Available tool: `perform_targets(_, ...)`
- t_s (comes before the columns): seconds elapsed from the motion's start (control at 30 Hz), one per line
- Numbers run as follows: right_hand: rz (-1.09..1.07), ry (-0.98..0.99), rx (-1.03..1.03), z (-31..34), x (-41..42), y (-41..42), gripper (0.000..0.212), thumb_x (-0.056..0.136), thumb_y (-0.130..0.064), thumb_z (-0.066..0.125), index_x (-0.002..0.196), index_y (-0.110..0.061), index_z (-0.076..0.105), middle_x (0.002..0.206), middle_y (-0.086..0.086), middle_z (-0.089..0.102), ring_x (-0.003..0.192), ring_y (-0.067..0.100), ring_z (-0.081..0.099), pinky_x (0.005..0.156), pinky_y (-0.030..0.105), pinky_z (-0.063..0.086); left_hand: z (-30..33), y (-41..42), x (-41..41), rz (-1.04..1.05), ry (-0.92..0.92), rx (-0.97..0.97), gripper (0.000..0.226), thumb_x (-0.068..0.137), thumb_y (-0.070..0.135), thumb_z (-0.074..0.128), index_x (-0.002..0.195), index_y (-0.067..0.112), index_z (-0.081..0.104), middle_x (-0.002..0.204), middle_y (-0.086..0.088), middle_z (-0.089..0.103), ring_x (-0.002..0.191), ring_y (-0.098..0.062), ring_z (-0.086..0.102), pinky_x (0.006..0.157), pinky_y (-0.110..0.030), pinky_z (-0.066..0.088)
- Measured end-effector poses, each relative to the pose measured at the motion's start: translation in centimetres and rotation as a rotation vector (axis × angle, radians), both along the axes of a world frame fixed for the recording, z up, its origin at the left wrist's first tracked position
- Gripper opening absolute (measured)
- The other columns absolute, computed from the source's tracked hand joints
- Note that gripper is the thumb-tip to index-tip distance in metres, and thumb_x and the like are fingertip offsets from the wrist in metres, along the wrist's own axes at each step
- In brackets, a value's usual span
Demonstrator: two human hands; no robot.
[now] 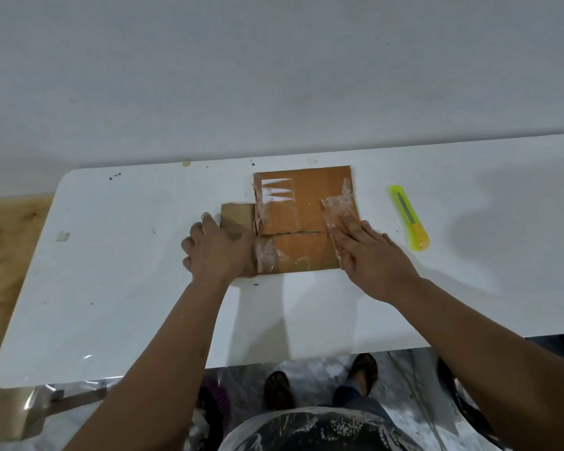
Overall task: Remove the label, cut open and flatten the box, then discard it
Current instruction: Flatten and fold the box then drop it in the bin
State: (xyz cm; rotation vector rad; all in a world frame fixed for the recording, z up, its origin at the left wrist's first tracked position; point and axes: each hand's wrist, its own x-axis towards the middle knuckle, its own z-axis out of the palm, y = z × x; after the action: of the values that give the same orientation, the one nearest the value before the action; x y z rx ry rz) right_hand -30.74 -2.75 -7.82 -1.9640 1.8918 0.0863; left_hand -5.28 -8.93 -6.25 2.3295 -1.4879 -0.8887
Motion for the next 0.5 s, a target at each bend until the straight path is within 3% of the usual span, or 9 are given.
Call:
perform_targets(0.1, -0.01, -0.004, -0.006, 0.2, 0.2, -0.1, 0.054, 0.1, -0.038, 0.023, 0.153, -0.04, 0.014, 0.164, -0.013, -0.001, 0.151, 0.025, 0.011, 0.12, 0.05, 0.019, 1.1, 0.1, 0.0, 0.076, 0.258, -0.071, 0.102, 0.065, 0.062, 0.042, 0.154, 0.015, 0.022, 0.138, -0.011, 0.05, 0.127, -0.033, 0.049, 0.104, -0.052, 0.043)
perform_targets(0.13, -0.013, -0.003, -0.004, 0.2, 0.2, -0.2, 0.054, 0.1, -0.038, 0.023, 0.153, -0.041, 0.015, 0.164, -0.013, -0.001, 0.151, 0.025, 0.011, 0.12, 0.05, 0.019, 1.5, -0.1, -0.2, 0.128, 0.312, -0.126, 0.094, 0.073, 0.06, 0.046, 0.153, 0.015, 0.025, 0.119, -0.004, 0.062, 0.116, -0.025, 0.057, 0.1, -0.048, 0.047)
perform_targets(0.2, -0.017, 0.0, 0.001, 0.2, 0.2, -0.2, 0.053, 0.1, -0.038, 0.024, 0.153, -0.041, 0.016, 0.165, -0.012, 0.002, 0.151, 0.026, 0.013, 0.12, 0.05, 0.02, 2.8, -0.7, -0.7, 0.246, 0.457, -0.147, 0.067, 0.09, 0.047, 0.048, 0.148, 0.015, 0.037, 0.087, 0.011, 0.062, 0.09, -0.012, 0.061, 0.092, -0.039, 0.049)
perform_targets(0.3, -0.015, -0.003, -0.014, 0.0, 0.2, -0.3, 0.054, 0.099, -0.039, 0.023, 0.152, -0.04, 0.02, 0.164, -0.009, 0.008, 0.149, 0.029, 0.018, 0.118, 0.05, 0.023, 3.4, -1.6, -1.6, 0.304, 0.763, 0.016, 0.027, 0.094, 0.02, 0.044, 0.113, 0.01, 0.06, 0.092, -0.001, 0.066, 0.072, -0.017, 0.061, 0.08, -0.036, 0.052)
perform_targets(0.37, -0.016, -0.003, -0.018, 0.2, 0.2, -0.3, 0.054, 0.098, -0.039, 0.024, 0.152, -0.041, 0.022, 0.164, -0.009, 0.01, 0.148, 0.03, 0.021, 0.117, 0.05, 0.026, 2.5, -1.6, -1.9, 0.173, 0.679, 0.036, 0.033, 0.091, 0.017, 0.052, 0.123, 0.011, 0.059, 0.105, -0.005, 0.068, 0.084, -0.02, 0.067, 0.087, -0.036, 0.056)
perform_targets(0.43, -0.035, 0.001, -0.008, 0.5, 0.2, -0.4, 0.052, 0.099, -0.038, 0.027, 0.151, -0.043, 0.023, 0.164, -0.011, 0.01, 0.147, 0.027, 0.022, 0.115, 0.048, 0.029, 1.7, -1.2, -1.7, 0.056, 0.529, 0.001, 0.046, 0.091, 0.024, 0.061, 0.135, 0.012, 0.053, 0.106, -0.002, 0.067, 0.094, -0.022, 0.068, 0.091, -0.04, 0.056)
perform_targets(0.5, -0.052, 0.0, -0.004, 0.7, 0.2, -0.4, 0.051, 0.1, -0.038, 0.029, 0.15, -0.045, 0.023, 0.163, -0.013, 0.01, 0.145, 0.025, 0.022, 0.111, 0.047, 0.031, 1.3, -0.9, -1.5, -0.033, 0.431, 0.006, 0.031, 0.096, 0.035, 0.058, 0.112, 0.01, 0.064, 0.091, 0.0, 0.068, 0.085, -0.021, 0.067, 0.08, -0.035, 0.056)
